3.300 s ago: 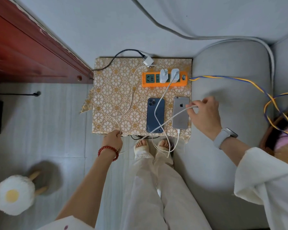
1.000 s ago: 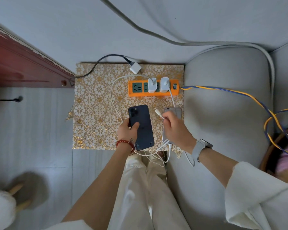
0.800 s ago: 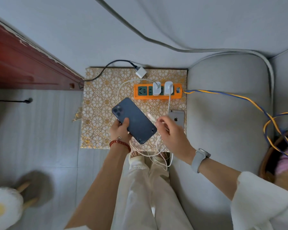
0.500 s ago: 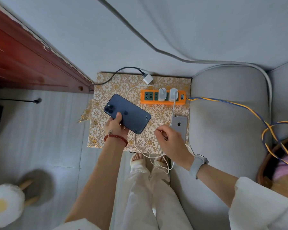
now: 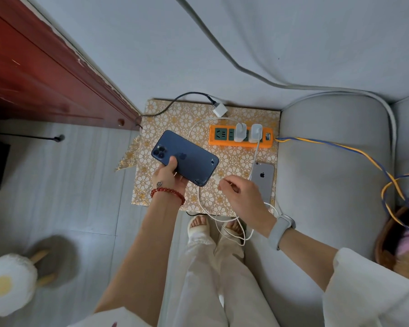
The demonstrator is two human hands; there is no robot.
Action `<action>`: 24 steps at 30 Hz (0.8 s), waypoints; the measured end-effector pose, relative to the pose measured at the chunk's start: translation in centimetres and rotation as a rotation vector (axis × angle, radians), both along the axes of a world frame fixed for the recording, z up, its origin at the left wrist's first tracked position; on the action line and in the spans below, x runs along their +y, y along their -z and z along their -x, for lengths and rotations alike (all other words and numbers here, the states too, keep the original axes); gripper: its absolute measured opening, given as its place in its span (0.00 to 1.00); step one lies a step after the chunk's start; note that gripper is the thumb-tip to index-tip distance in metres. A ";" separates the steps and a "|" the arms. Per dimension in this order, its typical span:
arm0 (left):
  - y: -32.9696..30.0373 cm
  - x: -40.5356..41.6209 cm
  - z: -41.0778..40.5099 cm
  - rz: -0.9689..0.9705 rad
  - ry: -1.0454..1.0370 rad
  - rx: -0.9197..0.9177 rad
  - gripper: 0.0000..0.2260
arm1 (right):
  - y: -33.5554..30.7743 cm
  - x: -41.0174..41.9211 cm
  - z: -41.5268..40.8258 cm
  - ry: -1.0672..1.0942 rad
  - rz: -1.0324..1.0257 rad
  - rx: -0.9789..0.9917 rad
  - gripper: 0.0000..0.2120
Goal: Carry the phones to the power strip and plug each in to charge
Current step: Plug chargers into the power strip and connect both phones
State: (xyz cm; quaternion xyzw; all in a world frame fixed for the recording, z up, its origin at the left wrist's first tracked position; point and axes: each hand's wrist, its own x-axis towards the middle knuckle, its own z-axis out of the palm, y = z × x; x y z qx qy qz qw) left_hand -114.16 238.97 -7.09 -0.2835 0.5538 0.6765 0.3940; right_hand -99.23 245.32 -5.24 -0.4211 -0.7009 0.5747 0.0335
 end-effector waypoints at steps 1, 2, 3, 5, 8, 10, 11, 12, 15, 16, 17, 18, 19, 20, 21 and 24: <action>0.0 -0.1 0.0 0.002 -0.002 0.002 0.06 | 0.0 0.0 0.1 -0.004 -0.001 -0.004 0.13; 0.0 -0.1 0.1 0.006 -0.003 0.003 0.06 | 0.1 -0.1 0.2 -0.008 -0.005 -0.010 0.13; 0.0 -0.2 0.2 0.015 0.001 0.005 0.06 | 0.2 0.0 0.3 -0.015 -0.014 -0.022 0.14; 0.1 -0.3 0.4 0.048 0.027 0.019 0.05 | 0.4 0.0 0.5 -0.032 -0.038 -0.063 0.14; 0.3 -0.6 0.6 0.074 0.081 0.034 0.05 | 0.8 -0.1 0.5 -0.074 -0.098 -0.116 0.14; 0.4 -1.0 0.7 0.075 0.113 0.036 0.05 | 0.8 -0.5 0.5 -0.099 -0.137 -0.121 0.14; 0.5 -1.1 0.8 0.077 0.127 0.042 0.05 | 0.8 -0.7 0.6 -0.103 -0.151 -0.118 0.14; 0.6 -1.2 0.9 0.080 0.137 0.049 0.05 | 0.9 -0.9 0.6 -0.107 -0.162 -0.118 0.14; 1.0 -1.5 1.1 0.111 0.165 0.086 0.05 | 0.9 -1.3 0.9 -0.165 -0.162 -0.134 0.15; 1.1 -1.6 1.1 0.128 0.186 0.101 0.04 | 0.9 -1.4 0.9 -0.182 -0.143 -0.126 0.15; 1.2 -1.7 1.2 0.149 0.222 0.114 0.03 | 0.7 -1.5 0.8 -0.197 -0.113 -0.111 0.16; 1.2 -1.9 1.4 0.169 0.274 0.128 0.04 | 0.5 -1.7 0.8 -0.225 -0.079 -0.098 0.17; 1.2 -2.1 1.7 0.188 0.339 0.148 0.04 | 0.3 -2.0 0.8 -0.287 -0.041 -0.099 0.17; 1.3 -2.5 2.1 0.214 0.416 0.174 0.04 | 0.0 -2.5 0.7 -0.390 0.003 -0.117 0.17; 1.4 -2.9 2.5 0.262 0.512 0.218 0.05 | -0.4 -3.1 0.6 -0.518 0.058 -0.137 0.17; 1.5 -4.2 3.8 0.432 0.806 0.380 0.07 | -1.4 -4.3 0.4 -0.912 0.354 -0.173 0.11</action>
